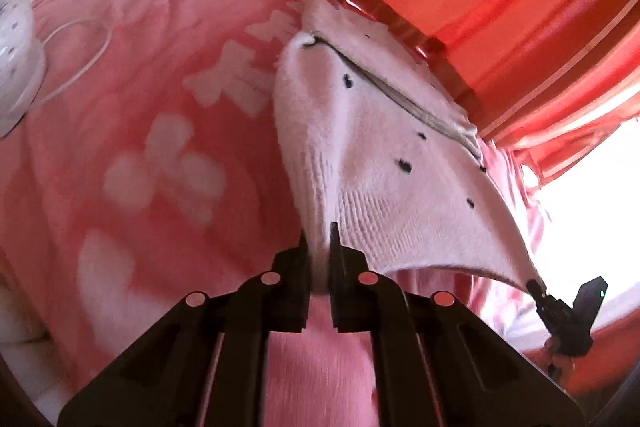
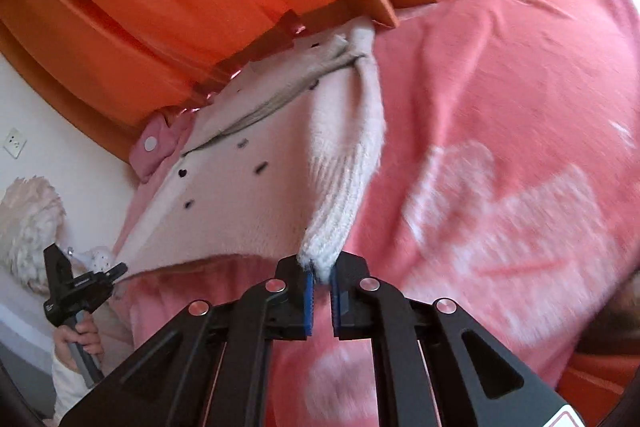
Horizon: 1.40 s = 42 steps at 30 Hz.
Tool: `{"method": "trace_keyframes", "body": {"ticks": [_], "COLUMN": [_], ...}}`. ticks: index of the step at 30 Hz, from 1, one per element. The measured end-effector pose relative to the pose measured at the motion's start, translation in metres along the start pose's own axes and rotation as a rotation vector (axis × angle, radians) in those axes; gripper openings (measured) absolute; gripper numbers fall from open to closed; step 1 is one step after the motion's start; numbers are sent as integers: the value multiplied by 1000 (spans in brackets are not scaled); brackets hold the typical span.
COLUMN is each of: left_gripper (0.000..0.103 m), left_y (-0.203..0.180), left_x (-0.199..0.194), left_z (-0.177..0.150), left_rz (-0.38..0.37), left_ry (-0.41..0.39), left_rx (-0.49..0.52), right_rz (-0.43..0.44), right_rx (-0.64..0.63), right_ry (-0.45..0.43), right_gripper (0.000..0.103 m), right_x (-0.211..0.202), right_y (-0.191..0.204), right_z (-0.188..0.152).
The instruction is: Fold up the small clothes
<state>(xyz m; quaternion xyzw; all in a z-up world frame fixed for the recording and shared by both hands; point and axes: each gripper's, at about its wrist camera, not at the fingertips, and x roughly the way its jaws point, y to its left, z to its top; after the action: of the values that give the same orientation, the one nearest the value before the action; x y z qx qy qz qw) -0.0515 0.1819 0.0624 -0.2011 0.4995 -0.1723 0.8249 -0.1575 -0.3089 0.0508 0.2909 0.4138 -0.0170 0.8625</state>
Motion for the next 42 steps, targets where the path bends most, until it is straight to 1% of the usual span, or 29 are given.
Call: {"method": "trace_keyframes", "body": {"ticks": [2,5,7,8,10,12,13,14,15,16,18,20,21,22,23,24,26,27,28,29,31,33,35,37,38,39,40,41,42], "left_gripper": [6,6,6,6,6,6,6,6,6,6,6,7,7,7,7,7,7,7,7,7,7,7,8,12,14,16,32,52,61], "left_y": [-1,-3,-5,-7,-12,-20,-29,-36,-44,-54,-69,-82,-87,-94,-97,-98,-92,-87,-81,-74,-56,-38,-35,-40,-41,-43,-45,-48,-52], "left_x": [-13,-26,-47,-58,-84,-99,-108,-112,-114,-110,-91,-59,-42,-18,10,33,78,97,119,138,160,180,191,189,186,178,168,161,153], "left_z": [-22,-55,-81,-89,-101,-92,-78,-65,-49,-27,18,64,84,104,124,139,163,172,179,183,184,185,185,185,185,184,181,179,175], "left_rz": [5,-7,-2,-5,-19,-40,-47,-45,-38,-34,-16,-5,19,70,118,139,168,172,196,215,207,192,198,200,192,169,144,143,154], "left_ry": [24,78,100,101,86,54,15,-24,-71,-128,-214,-270,-294,-326,-365,-362,-356,-340,-331,-319,-319,-302,-297,-305,-312,-328,-358,-390,-425], "left_rx": [16,8,-5,-17,-54,-59,-25,11,53,106,159,175,189,208,201,185,114,83,52,20,-64,-135,-124,-88,-86,-90,-106,-114,-107], "right_rz": [-12,-41,-56,-62,-52,-21,-10,-1,19,24,10,-31,-80,-107,-133,-157,-168,-172,-183,-193,-205,-206,-196,-166,-149,-137,-153,-199,-235], "right_rx": [1,-5,-9,-10,-15,-40,-64,-85,-126,-152,-173,-164,-162,-153,-137,-104,-24,25,63,77,118,138,152,170,173,164,151,133,118], "right_ry": [26,95,142,162,157,70,0,-52,-146,-218,-314,-363,-384,-388,-387,-376,-347,-324,-300,-286,-253,-236,-235,-258,-273,-304,-337,-382,-416], "right_gripper": [6,6,6,6,6,6,6,6,6,6,6,5,5,6,5,5,6,6,6,6,6,7,8,10,12,14,26,45,53], "right_x": [-16,-36,-54,-67,-89,-117,-128,-134,-138,-135,-114,-76,-46,-24,0,30,75,100,123,135,166,181,184,178,170,159,150,141,134], "right_y": [-8,-15,-14,-12,-7,4,11,14,23,29,36,41,44,46,45,42,25,15,6,2,-10,-16,-19,-22,-20,-15,-10,-4,2], "right_z": [-16,-52,-79,-91,-97,-82,-66,-54,-31,-10,29,69,94,108,122,137,156,164,170,171,173,171,170,170,169,166,164,161,159]}}
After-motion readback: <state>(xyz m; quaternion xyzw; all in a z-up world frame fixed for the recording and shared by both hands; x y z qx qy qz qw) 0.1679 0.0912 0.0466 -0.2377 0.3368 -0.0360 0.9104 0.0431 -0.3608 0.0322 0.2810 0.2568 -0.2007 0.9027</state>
